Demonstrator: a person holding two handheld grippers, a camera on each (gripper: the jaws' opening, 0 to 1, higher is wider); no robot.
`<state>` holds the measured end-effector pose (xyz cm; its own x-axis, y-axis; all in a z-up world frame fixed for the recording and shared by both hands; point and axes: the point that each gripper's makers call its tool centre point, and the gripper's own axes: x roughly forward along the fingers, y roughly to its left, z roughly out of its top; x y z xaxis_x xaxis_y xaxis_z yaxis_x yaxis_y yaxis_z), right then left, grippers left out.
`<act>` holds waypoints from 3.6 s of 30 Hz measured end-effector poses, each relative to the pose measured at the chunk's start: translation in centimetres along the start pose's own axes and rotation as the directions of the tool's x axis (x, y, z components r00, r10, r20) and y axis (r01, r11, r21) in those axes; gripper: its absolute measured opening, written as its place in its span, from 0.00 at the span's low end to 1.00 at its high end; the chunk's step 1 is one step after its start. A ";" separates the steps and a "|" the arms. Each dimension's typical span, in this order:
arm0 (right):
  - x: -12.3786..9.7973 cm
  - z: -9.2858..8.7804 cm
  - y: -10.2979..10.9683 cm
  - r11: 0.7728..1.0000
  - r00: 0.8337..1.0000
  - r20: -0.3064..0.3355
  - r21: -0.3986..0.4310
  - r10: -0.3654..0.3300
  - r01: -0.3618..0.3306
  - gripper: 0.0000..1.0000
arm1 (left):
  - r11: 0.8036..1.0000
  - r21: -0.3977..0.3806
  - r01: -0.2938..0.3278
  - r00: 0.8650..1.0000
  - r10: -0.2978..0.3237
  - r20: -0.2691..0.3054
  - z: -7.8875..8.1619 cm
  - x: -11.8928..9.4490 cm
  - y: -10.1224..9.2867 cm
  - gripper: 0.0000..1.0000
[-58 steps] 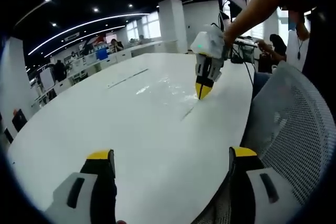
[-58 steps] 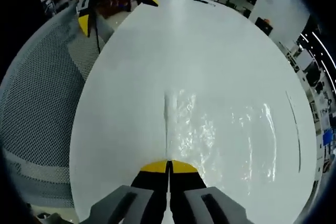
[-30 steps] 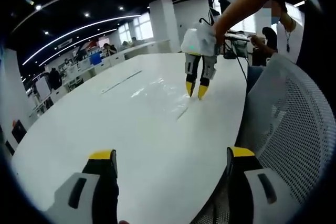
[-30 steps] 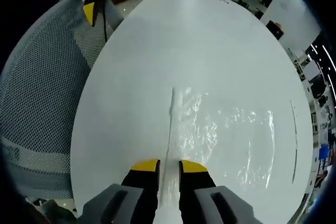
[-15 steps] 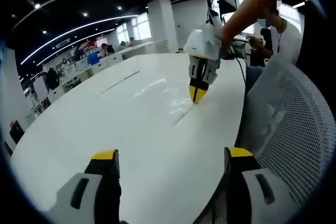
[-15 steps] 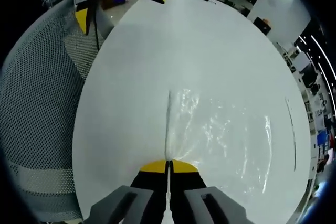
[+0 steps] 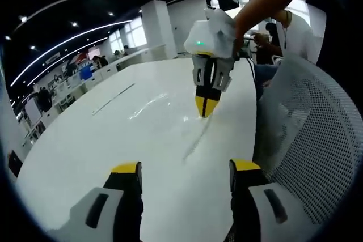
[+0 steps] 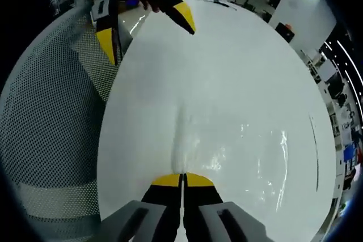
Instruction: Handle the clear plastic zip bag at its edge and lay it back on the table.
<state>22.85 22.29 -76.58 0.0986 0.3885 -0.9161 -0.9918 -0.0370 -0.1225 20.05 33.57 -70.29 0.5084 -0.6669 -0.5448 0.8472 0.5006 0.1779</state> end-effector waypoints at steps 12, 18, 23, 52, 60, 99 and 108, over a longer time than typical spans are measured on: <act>-1.1 2.3 1.9 0.999 0.999 0.014 -0.038 0.039 -0.039 0.00 | 0.984 0.168 0.064 0.997 -0.056 -0.049 0.0 0.9 -0.6 0.44; -1.4 3.5 2.5 0.997 0.998 0.027 -0.052 0.058 -0.057 0.00 | 0.954 0.275 0.121 0.990 -0.095 -0.105 -0.5 1.5 -1.4 0.35; -1.7 3.9 2.7 0.997 0.997 0.034 -0.053 0.062 -0.060 0.00 | 0.930 0.345 0.125 0.989 -0.090 -0.118 -0.3 1.9 -1.3 0.28; -2.4 4.7 3.1 0.996 0.997 0.078 -0.085 -0.012 0.019 0.00 | 0.869 0.459 0.183 0.978 -0.112 -0.176 -0.3 2.8 -1.2 0.00; -2.8 5.8 2.7 0.989 0.990 0.121 -0.121 -0.075 0.089 0.01 | 0.882 0.431 0.192 0.974 -0.118 -0.193 -0.8 2.2 -1.4 0.00; -2.3 11.6 2.7 0.968 0.930 0.326 -0.125 -0.168 0.218 0.11 | 0.924 0.336 0.181 0.980 -0.141 -0.141 0.9 0.7 -1.6 0.00; -2.0 12.1 3.6 0.963 0.938 0.318 -0.179 -0.139 0.203 0.04 | 0.916 0.340 0.211 0.973 -0.162 -0.167 0.4 0.7 -2.1 0.00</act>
<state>18.10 32.50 -70.63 0.2043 0.6626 -0.7206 -0.9200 -0.1215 -0.3725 18.65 31.82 -70.69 0.3315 -0.6374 -0.6956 0.9361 0.1301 0.3269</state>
